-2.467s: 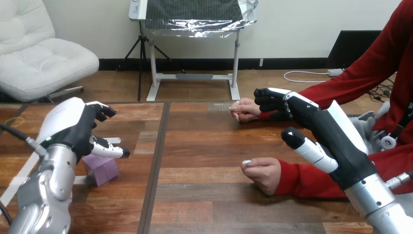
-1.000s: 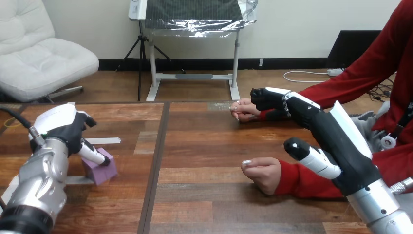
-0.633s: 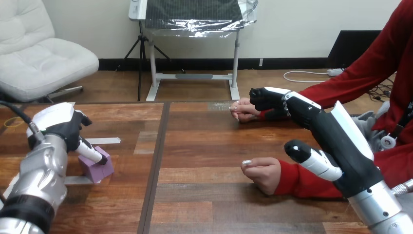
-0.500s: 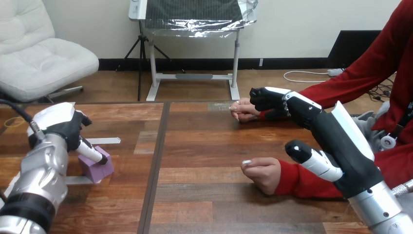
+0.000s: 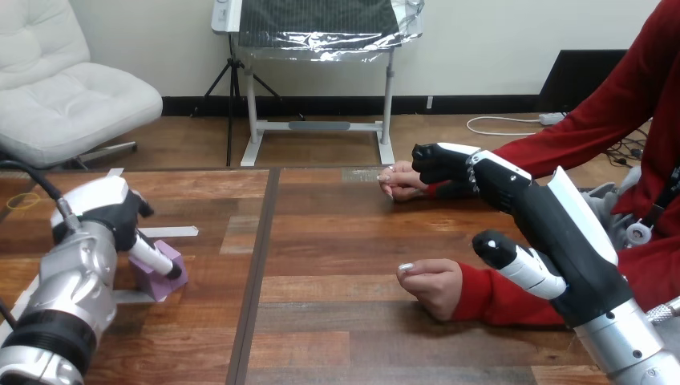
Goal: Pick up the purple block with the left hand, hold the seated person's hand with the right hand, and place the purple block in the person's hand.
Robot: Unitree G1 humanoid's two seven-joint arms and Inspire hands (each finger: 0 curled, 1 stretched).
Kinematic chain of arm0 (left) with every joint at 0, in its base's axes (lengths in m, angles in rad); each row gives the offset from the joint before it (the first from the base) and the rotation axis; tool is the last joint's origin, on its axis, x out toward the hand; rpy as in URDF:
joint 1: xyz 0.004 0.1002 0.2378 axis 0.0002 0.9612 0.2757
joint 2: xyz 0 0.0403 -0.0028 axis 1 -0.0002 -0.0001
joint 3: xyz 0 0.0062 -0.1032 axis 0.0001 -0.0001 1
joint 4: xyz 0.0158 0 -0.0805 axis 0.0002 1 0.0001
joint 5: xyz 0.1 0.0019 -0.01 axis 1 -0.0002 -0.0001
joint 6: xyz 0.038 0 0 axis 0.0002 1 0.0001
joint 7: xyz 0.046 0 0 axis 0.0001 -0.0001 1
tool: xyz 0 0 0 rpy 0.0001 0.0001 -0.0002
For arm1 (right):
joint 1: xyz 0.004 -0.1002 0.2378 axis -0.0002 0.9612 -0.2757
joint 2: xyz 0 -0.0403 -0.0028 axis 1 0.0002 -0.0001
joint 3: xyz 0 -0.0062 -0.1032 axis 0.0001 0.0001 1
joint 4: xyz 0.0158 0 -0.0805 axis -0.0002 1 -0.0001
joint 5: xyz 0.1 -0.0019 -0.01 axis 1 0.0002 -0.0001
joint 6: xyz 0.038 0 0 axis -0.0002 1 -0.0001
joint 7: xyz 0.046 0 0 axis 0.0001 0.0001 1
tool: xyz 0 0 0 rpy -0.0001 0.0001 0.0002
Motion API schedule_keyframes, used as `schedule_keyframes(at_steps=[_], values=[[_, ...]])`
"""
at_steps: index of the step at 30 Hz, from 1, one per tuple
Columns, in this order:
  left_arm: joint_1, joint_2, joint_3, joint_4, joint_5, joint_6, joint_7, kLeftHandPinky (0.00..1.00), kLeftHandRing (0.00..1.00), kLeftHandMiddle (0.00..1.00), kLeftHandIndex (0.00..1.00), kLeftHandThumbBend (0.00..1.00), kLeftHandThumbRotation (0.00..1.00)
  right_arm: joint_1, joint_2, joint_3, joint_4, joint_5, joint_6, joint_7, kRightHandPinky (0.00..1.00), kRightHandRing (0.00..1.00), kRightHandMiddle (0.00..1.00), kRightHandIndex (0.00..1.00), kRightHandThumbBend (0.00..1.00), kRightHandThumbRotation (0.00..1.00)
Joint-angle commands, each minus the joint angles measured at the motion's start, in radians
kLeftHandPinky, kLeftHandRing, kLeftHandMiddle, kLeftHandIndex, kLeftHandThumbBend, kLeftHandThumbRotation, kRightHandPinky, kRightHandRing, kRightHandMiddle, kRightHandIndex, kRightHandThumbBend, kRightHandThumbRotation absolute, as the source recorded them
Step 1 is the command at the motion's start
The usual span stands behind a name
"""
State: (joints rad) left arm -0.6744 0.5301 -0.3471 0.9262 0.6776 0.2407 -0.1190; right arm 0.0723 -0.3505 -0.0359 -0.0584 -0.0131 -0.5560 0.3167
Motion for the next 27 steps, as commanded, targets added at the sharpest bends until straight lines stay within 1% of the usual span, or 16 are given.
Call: schedule_keyframes(at_steps=[1, 5, 6, 8, 14, 16, 20, 24, 27], values=[[-0.087, -0.006, -0.012, 0.021, 0.003, 0.011, -0.001, 0.66, 0.80, 0.81, 0.81, 0.88, 0.21, -0.033, 0.007, 0.000, -0.038, 0.016, 0.002, -0.004, 0.72, 0.77, 0.79, 0.80, 0.97, 1.00], [-0.094, -0.008, -0.020, 0.038, 0.007, 0.013, -0.002, 0.63, 0.78, 0.80, 0.80, 0.89, 0.20, -0.033, 0.007, 0.000, -0.035, 0.015, -0.001, -0.005, 0.72, 0.77, 0.79, 0.80, 0.97, 1.00], [-0.095, -0.008, -0.022, 0.042, 0.008, 0.013, -0.003, 0.60, 0.75, 0.78, 0.79, 0.89, 0.21, -0.034, 0.008, 0.000, -0.033, 0.014, -0.003, -0.005, 0.72, 0.77, 0.79, 0.80, 0.97, 1.00], [-0.100, -0.009, -0.026, 0.055, 0.008, 0.012, -0.006, 0.58, 0.73, 0.76, 0.78, 0.89, 0.21, -0.033, 0.008, 0.001, -0.033, 0.012, -0.003, -0.006, 0.72, 0.77, 0.79, 0.80, 0.96, 1.00], [-0.112, -0.009, -0.040, 0.080, 0.006, 0.009, -0.015, 0.55, 0.73, 0.77, 0.78, 0.89, 0.23, -0.034, 0.008, 0.001, -0.032, 0.011, -0.005, -0.007, 0.72, 0.77, 0.79, 0.79, 0.96, 1.00], [-0.114, -0.009, -0.041, 0.085, 0.002, 0.007, -0.018, 0.56, 0.74, 0.78, 0.78, 0.89, 0.24, -0.034, 0.008, 0.001, -0.031, 0.012, -0.006, -0.006, 0.72, 0.77, 0.79, 0.79, 0.96, 1.00], [-0.123, -0.009, -0.044, 0.091, -0.001, 0.019, -0.048, 0.59, 0.76, 0.79, 0.78, 0.89, 0.25, -0.034, 0.009, 0.000, -0.028, 0.013, -0.008, -0.006, 0.72, 0.77, 0.79, 0.79, 0.95, 1.00], [-0.128, -0.008, -0.048, 0.092, 0.000, 0.027, -0.069, 0.65, 0.80, 0.81, 0.77, 0.88, 0.28, -0.033, 0.010, -0.001, -0.028, 0.010, -0.008, -0.009, 0.72, 0.77, 0.79, 0.80, 0.95, 1.00], [-0.128, -0.006, -0.047, 0.082, -0.002, 0.033, -0.086, 0.68, 0.81, 0.81, 0.76, 0.87, 0.30, -0.034, 0.010, -0.001, -0.027, 0.012, -0.008, -0.008, 0.72, 0.77, 0.79, 0.80, 0.95, 1.00]])
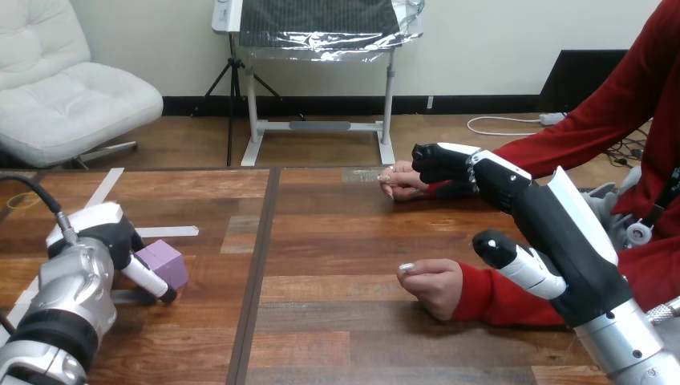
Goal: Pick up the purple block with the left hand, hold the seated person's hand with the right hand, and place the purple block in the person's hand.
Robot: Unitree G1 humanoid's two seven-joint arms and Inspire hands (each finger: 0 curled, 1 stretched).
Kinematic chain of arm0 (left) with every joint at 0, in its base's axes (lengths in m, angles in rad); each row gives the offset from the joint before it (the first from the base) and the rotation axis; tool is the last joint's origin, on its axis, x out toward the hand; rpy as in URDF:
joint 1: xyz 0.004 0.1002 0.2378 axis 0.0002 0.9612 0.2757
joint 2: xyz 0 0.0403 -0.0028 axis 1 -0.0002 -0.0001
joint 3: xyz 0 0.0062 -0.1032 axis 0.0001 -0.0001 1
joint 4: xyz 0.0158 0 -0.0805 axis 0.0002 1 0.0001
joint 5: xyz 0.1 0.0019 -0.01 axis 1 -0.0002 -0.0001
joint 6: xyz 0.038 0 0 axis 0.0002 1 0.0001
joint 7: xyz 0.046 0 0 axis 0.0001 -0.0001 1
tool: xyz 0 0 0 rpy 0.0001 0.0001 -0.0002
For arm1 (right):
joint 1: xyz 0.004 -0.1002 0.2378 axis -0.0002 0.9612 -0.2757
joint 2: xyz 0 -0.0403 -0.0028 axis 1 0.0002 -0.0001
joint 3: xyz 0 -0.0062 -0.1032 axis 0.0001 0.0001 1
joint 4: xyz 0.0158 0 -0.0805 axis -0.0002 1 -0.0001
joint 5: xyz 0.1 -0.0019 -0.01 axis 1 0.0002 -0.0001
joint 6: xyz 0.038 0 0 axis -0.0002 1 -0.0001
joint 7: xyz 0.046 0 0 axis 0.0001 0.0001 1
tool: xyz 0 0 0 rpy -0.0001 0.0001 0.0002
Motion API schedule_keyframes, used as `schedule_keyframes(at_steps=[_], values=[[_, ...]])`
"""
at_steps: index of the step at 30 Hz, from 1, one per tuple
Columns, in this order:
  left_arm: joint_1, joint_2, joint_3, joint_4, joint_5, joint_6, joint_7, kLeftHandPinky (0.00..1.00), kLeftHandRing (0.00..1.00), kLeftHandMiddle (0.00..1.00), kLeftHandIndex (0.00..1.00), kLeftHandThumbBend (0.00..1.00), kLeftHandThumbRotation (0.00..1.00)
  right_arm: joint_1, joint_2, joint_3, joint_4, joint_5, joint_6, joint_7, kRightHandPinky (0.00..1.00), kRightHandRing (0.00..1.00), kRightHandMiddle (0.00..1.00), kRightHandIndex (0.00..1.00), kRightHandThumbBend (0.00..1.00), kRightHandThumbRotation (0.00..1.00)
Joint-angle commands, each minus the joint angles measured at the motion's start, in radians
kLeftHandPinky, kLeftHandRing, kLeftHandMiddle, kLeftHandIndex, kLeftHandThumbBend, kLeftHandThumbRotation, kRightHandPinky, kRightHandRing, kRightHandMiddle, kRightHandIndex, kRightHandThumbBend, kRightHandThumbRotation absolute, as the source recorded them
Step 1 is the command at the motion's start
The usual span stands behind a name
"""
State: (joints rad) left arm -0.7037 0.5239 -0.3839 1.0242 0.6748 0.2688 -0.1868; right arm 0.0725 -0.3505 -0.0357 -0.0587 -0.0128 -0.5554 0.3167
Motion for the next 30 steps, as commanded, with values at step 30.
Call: schedule_keyframes(at_steps=[30], values=[[-0.104, -0.008, -0.010, -0.034, -0.002, 0.054, -0.048, 0.54, 0.66, 0.71, 0.66, 0.83, 0.32, -0.031, 0.012, -0.002, -0.033, 0.015, -0.013, -0.011, 0.72, 0.77, 0.79, 0.80, 0.93, 1.00]])
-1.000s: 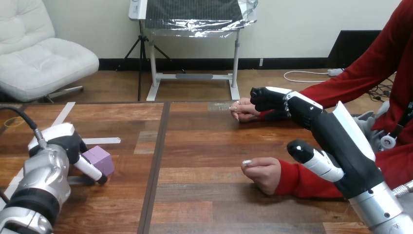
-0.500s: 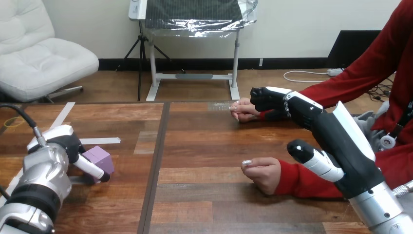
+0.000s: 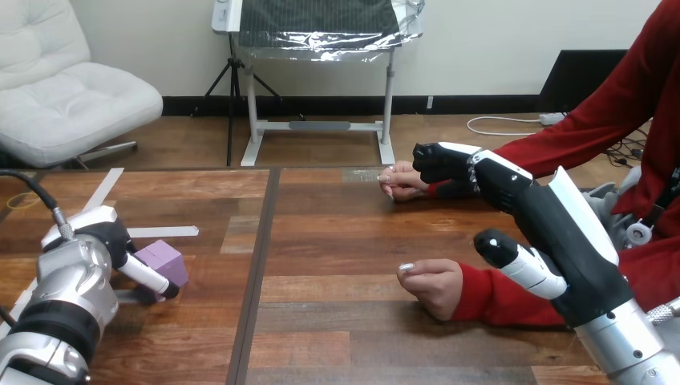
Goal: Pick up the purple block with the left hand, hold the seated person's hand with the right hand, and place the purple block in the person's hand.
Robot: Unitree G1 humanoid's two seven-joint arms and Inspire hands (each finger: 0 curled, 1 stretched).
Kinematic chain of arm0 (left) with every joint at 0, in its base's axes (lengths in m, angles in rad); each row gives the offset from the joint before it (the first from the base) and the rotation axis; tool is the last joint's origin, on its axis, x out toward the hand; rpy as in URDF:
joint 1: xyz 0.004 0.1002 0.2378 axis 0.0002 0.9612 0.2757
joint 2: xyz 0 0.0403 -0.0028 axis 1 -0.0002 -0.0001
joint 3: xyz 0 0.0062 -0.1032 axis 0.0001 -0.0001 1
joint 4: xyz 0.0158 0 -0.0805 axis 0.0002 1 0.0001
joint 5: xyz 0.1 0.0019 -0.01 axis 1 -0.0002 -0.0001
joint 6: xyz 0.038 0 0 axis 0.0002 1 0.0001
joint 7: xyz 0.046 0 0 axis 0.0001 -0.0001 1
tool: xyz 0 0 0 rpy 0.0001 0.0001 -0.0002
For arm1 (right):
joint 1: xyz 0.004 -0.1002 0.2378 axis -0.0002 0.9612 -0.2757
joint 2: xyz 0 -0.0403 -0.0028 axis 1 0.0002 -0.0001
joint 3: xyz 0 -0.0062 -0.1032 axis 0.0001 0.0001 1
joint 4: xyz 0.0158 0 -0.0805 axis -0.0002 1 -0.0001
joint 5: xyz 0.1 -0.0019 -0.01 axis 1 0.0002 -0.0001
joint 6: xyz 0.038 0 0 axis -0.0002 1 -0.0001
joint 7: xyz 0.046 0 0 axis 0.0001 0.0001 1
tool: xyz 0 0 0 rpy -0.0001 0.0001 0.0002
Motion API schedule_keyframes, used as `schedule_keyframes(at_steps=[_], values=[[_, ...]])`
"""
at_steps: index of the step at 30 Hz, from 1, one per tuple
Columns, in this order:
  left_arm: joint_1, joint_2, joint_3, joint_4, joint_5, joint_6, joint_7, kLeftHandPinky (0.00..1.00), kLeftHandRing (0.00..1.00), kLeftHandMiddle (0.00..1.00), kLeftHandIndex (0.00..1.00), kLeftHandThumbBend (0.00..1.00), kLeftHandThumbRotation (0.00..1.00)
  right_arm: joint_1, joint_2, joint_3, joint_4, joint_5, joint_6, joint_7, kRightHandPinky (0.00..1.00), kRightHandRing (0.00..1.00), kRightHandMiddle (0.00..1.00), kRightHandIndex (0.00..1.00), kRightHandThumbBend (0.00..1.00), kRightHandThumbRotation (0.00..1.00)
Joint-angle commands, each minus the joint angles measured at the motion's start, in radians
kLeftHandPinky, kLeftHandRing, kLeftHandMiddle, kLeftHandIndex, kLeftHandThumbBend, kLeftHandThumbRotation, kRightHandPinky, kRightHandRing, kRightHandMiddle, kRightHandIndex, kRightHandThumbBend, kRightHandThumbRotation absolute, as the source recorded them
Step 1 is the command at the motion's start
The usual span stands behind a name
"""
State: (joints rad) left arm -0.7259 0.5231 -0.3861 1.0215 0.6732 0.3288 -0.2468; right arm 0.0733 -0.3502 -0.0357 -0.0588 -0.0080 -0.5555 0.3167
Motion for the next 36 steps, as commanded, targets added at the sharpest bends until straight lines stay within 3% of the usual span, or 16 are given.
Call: schedule_keyframes(at_steps=[1, 5, 12, 20, 29, 36], values=[[-0.081, -0.007, -0.008, -0.034, 0.000, -0.006, 0.011, 0.54, 0.66, 0.70, 0.65, 0.83, 0.32, -0.032, 0.012, -0.002, -0.032, 0.008, -0.014, -0.012, 0.72, 0.77, 0.79, 0.80, 0.93, 1.00], [-0.080, -0.008, -0.012, -0.031, 0.004, -0.010, 0.014, 0.56, 0.66, 0.70, 0.63, 0.83, 0.31, -0.034, 0.012, -0.002, -0.027, 0.008, -0.021, -0.012, 0.72, 0.77, 0.79, 0.80, 0.93, 1.00], [-0.079, -0.012, -0.015, -0.028, 0.007, -0.013, 0.025, 0.72, 0.69, 0.69, 0.60, 0.83, 0.31, -0.033, 0.013, -0.002, -0.030, 0.008, -0.016, -0.013, 0.72, 0.77, 0.79, 0.79, 0.93, 1.00], [-0.070, -0.021, 0.000, -0.030, -0.004, -0.016, 0.062, 0.74, 0.67, 0.67, 0.59, 0.82, 0.28, -0.034, 0.014, -0.001, -0.029, 0.013, -0.016, -0.011, 0.72, 0.77, 0.79, 0.79, 0.93, 1.00], [-0.062, -0.028, 0.012, -0.040, -0.018, -0.010, 0.087, 0.56, 0.60, 0.63, 0.58, 0.80, 0.21, -0.029, 0.014, -0.003, -0.036, 0.011, -0.010, -0.013, 0.72, 0.77, 0.79, 0.79, 0.94, 1.00], [-0.058, -0.031, 0.017, -0.043, -0.026, -0.007, 0.106, 0.52, 0.56, 0.60, 0.55, 0.80, 0.18, -0.030, 0.014, -0.003, -0.031, 0.020, -0.013, -0.009, 0.72, 0.77, 0.79, 0.79, 0.93, 1.00]])
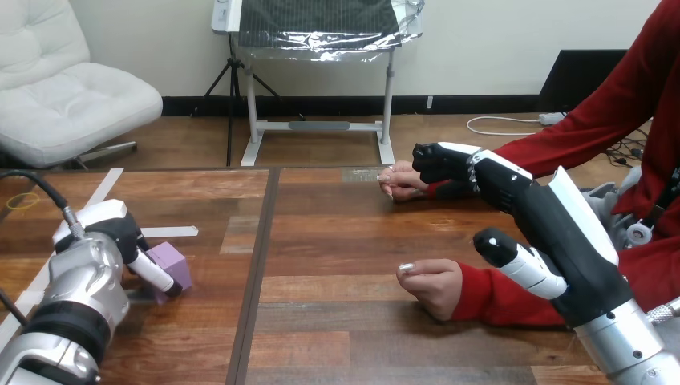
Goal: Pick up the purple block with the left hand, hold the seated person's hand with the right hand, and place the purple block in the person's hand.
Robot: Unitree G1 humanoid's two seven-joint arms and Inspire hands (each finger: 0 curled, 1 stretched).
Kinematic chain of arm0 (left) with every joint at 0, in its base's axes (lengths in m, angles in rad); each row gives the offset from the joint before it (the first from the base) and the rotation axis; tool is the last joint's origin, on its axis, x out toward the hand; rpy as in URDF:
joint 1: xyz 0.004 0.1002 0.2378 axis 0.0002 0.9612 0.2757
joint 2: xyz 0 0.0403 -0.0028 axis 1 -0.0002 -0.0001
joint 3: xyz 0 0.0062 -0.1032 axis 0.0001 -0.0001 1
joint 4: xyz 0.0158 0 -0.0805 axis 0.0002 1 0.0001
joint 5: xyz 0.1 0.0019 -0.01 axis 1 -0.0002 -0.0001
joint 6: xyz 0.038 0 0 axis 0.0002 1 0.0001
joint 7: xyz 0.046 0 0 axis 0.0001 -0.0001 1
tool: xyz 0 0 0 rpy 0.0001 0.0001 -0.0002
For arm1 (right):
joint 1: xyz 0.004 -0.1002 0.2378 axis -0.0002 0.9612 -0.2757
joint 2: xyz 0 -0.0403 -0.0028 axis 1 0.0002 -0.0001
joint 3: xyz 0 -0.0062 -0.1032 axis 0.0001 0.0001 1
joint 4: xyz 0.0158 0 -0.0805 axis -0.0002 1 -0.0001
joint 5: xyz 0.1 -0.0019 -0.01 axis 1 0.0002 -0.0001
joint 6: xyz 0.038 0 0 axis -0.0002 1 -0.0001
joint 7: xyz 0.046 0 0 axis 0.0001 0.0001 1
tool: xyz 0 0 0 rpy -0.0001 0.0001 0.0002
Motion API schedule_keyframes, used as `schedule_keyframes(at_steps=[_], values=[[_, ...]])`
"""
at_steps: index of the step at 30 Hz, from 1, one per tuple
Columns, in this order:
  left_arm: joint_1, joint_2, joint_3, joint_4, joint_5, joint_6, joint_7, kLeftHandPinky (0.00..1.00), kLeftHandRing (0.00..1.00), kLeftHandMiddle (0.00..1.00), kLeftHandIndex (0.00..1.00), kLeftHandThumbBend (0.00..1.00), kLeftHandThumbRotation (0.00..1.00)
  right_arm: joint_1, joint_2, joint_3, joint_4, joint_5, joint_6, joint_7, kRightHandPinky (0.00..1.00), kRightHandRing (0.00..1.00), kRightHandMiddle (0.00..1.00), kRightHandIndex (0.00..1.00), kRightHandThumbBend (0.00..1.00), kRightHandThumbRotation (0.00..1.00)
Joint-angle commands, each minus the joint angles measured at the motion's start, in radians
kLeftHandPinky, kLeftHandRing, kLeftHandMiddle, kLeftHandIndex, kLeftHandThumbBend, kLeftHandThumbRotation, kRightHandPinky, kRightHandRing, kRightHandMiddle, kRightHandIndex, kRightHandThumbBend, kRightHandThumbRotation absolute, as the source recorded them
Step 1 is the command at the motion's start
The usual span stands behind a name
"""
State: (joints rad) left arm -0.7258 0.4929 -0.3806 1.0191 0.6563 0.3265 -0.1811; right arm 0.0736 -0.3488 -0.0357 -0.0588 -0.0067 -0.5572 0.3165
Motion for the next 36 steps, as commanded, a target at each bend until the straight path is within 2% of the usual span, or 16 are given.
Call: schedule_keyframes(at_steps=[1, 6, 14, 17, 29, 36], values=[[-0.057, -0.001, 0.012, -0.041, -0.010, -0.007, 0.044, 0.52, 0.56, 0.59, 0.55, 0.80, 0.18, -0.031, 0.012, -0.003, -0.029, 0.019, -0.014, -0.008, 0.72, 0.77, 0.79, 0.79, 0.93, 1.00], [-0.051, -0.005, 0.028, -0.046, -0.031, -0.006, 0.068, 0.52, 0.53, 0.57, 0.55, 0.80, 0.13, -0.031, 0.012, -0.004, -0.028, 0.019, -0.018, -0.009, 0.72, 0.77, 0.79, 0.80, 0.92, 0.99], [-0.045, -0.005, 0.026, -0.047, -0.048, -0.008, 0.089, 0.45, 0.45, 0.52, 0.57, 0.81, 0.07, -0.032, 0.013, -0.005, -0.027, 0.017, -0.021, -0.012, 0.72, 0.77, 0.79, 0.79, 0.92, 0.99], [-0.043, -0.005, 0.022, -0.044, -0.047, -0.013, 0.101, 0.45, 0.46, 0.52, 0.57, 0.81, 0.06, -0.032, 0.014, -0.005, -0.027, 0.013, -0.023, -0.014, 0.72, 0.77, 0.78, 0.79, 0.91, 0.99], [-0.037, -0.005, 0.010, -0.040, -0.051, -0.020, 0.124, 0.53, 0.50, 0.55, 0.60, 0.81, 0.02, -0.032, 0.013, -0.005, -0.030, 0.013, -0.024, -0.014, 0.72, 0.76, 0.78, 0.79, 0.91, 1.00], [-0.032, -0.008, 0.012, -0.039, -0.053, -0.023, 0.143, 0.47, 0.50, 0.56, 0.64, 0.80, 0.01, -0.030, 0.015, -0.005, -0.034, 0.012, -0.018, -0.016, 0.72, 0.76, 0.78, 0.79, 0.91, 1.00]])
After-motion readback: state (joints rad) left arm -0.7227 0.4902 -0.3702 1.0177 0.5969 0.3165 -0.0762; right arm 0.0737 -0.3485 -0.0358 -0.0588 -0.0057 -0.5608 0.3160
